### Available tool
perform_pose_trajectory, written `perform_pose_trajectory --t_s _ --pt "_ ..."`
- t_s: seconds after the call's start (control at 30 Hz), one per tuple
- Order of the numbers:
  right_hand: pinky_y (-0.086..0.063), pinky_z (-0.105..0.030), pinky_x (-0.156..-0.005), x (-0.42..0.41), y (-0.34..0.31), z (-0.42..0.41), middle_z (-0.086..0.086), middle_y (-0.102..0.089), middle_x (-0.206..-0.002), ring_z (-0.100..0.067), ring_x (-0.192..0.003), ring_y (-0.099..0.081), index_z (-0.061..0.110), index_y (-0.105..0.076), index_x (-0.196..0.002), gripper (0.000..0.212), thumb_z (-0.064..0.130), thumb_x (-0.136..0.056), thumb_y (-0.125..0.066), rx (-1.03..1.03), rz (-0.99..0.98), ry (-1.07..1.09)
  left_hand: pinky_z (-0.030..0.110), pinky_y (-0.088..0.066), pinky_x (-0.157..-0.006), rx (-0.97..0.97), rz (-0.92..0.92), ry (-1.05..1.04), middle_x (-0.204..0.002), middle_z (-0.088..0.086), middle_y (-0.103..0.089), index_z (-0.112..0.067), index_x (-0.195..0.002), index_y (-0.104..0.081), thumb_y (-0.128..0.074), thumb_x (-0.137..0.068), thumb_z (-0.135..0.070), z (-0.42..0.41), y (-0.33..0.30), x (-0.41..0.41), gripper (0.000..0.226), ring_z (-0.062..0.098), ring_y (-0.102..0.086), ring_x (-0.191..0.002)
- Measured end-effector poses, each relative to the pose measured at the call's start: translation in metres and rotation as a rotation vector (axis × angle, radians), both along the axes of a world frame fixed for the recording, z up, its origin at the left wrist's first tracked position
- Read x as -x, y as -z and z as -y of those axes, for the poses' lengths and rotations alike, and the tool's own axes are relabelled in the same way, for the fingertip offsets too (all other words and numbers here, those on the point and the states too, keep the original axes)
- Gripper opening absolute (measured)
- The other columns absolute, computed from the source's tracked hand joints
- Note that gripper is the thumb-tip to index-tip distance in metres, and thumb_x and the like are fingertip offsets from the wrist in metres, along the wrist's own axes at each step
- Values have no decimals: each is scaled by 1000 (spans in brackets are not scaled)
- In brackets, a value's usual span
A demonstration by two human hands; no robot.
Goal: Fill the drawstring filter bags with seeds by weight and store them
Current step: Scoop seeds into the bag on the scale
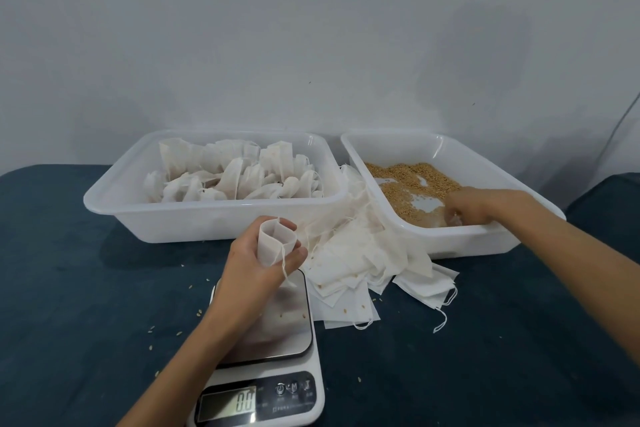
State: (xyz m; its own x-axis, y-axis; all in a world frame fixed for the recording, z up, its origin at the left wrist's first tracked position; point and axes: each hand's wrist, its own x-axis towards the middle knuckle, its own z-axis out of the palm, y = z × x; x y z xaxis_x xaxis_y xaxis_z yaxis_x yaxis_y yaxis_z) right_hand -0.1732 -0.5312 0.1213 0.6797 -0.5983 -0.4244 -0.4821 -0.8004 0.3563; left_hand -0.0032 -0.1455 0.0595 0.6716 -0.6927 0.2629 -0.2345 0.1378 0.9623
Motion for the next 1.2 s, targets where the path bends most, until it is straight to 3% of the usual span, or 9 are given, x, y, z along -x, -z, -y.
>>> perform_pose_trajectory --t_s 0.1,0.23,0.3,0.53,0.67,0.73,0.83,0.97,1.2 --pt "-49 -30 -95 1 -5 -3 5 -66 -121 -12 -102 -57 23 -70 -126 36 7 -97 -54 -88 -23 -30 54 -57 -92 6 -2 -2 -91 1 -73 -28 -103 -68 -80 -77 -30 0 0 0 29 33 -70 -92" --pt "-49 -24 -91 10 -13 -6 10 -67 -110 -15 -100 -60 19 -70 -124 38 1 -100 -47 -249 53 -39 55 -57 -92 5 6 2 -90 -1 -73 -29 -105 -68 -80 -77 -32 0 0 0 30 30 -70 -92" --pt "-50 -30 -94 15 -16 -6 3 -70 -111 -21 -101 -61 21 -71 -123 42 -3 -99 -46 -330 115 -16 55 -57 -92 5 6 3 -91 -1 -73 -29 -105 -68 -80 -77 -32 0 0 0 30 28 -71 -90" --pt "-47 -38 -105 25 -16 6 1 -73 -111 -16 -109 -65 14 -67 -110 25 -2 -91 -66 -413 341 213 55 -57 -92 7 7 2 -91 0 -74 -29 -103 -68 -80 -78 -31 0 1 -1 28 26 -71 -89" --pt "-50 -33 -82 25 -2 14 2 -65 -96 -19 -93 -61 15 -59 -92 28 -3 -81 -76 -201 521 189 56 -56 -92 5 2 -2 -90 1 -74 -29 -102 -68 -80 -77 -31 1 0 -1 28 33 -70 -92" --pt "-40 -25 -65 25 4 18 5 -58 -85 -19 -84 -55 21 -53 -79 31 -1 -80 -74 -71 548 111 56 -56 -93 5 -2 1 -90 2 -74 -29 -102 -68 -80 -77 -31 0 0 -1 28 33 -70 -93" --pt "-32 -20 -60 28 8 22 11 -54 -79 -9 -75 -50 26 -49 -72 35 0 -80 -70 -52 489 58 54 -57 -93 3 -11 4 -90 3 -74 -27 -102 -68 -80 -77 -30 0 0 -1 28 34 -70 -94" --pt "-39 -25 -68 27 5 21 10 -53 -82 -11 -76 -46 28 -50 -71 33 -1 -80 -64 -94 382 21 42 -57 -84 -3 -16 5 -90 2 -74 -27 -103 -67 -79 -76 -31 0 -1 0 30 31 -70 -93" --pt "-52 -35 -96 26 3 13 9 -69 -102 -12 -100 -63 25 -74 -92 25 1 -91 -66 -336 415 58 54 -56 -93 4 -31 2 -89 3 -74 -21 -106 -67 -79 -76 -29 -1 -3 2 33 34 -70 -94"
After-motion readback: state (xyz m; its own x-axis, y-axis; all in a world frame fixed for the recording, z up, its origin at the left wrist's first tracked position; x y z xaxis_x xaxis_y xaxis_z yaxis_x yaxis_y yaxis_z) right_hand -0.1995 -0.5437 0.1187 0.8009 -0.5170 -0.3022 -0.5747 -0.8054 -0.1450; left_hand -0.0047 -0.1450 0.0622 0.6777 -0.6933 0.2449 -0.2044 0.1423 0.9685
